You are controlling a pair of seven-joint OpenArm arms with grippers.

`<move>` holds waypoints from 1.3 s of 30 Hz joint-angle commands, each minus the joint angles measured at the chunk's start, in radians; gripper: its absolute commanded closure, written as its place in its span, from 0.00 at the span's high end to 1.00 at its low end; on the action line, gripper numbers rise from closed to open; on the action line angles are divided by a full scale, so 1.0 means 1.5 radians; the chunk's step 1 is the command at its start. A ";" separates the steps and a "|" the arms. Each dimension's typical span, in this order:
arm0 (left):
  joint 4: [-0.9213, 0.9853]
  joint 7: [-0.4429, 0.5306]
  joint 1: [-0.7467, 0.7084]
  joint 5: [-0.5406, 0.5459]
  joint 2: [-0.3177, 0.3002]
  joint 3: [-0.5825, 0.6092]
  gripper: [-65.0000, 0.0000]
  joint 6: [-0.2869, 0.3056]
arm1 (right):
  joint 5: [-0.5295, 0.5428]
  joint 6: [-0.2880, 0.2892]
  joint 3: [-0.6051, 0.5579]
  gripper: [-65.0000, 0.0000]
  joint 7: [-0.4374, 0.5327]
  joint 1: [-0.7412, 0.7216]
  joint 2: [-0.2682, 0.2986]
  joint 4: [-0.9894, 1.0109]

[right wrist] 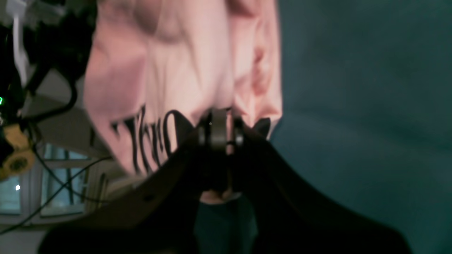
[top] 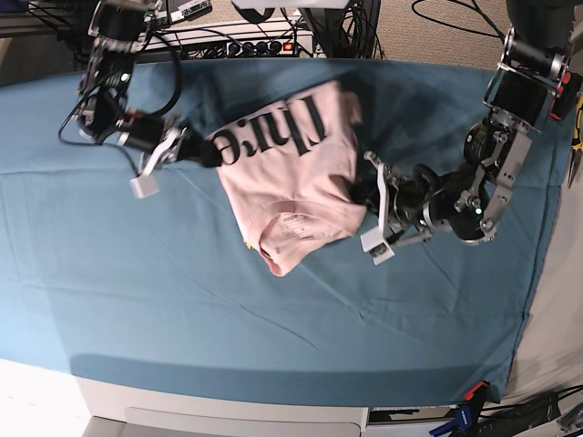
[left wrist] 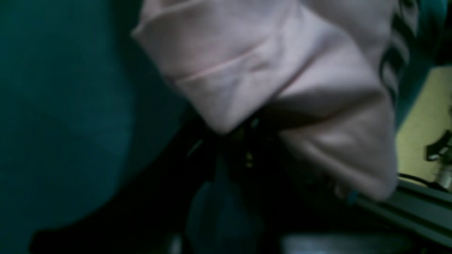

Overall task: Fold the T-shirt properly
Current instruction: 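Rotate the folded shirt with the left gripper while the right gripper holds, then open both grippers and pull them away from the shirt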

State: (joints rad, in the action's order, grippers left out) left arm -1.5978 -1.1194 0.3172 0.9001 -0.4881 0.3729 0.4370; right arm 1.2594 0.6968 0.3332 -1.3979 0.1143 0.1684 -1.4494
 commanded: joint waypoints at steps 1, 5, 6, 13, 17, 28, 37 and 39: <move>-0.010 0.020 0.021 0.008 -0.005 -0.005 0.00 -0.008 | 0.018 0.001 0.001 0.00 0.001 0.005 -0.004 -0.021; -0.002 0.028 0.034 -0.008 0.000 -0.005 0.00 -0.015 | 0.018 0.001 0.001 0.00 0.001 0.045 -0.035 -0.055; 0.003 0.030 0.036 -0.012 0.002 -0.005 0.00 -0.015 | 0.018 0.001 0.001 0.00 0.001 0.052 -0.040 -0.060; 0.012 0.032 0.044 -0.026 0.016 -0.005 0.00 -0.015 | 0.034 0.001 0.001 0.00 0.001 0.097 -0.061 -0.064; 0.012 0.039 0.044 -0.029 0.021 -0.005 0.00 -0.015 | 0.035 0.001 0.001 0.00 0.001 0.105 -0.062 -0.064; 0.012 0.064 0.044 -0.068 0.026 -0.005 0.00 -0.031 | 0.036 0.001 0.001 0.00 0.001 0.103 -0.062 -0.064; 0.012 0.072 0.044 -0.087 0.032 -0.005 0.00 -0.040 | -0.003 0.001 0.001 0.00 0.001 0.095 -0.062 -0.064; 0.012 0.072 0.044 -0.100 0.032 -0.005 0.00 -0.039 | -0.013 0.001 0.002 0.00 0.001 0.085 -0.062 -0.064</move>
State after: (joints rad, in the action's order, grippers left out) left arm -1.5658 -1.0412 0.3527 0.7452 -0.4351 0.3733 0.3847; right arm 1.2533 0.7105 0.3382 -1.3769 0.2428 0.0769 -1.5436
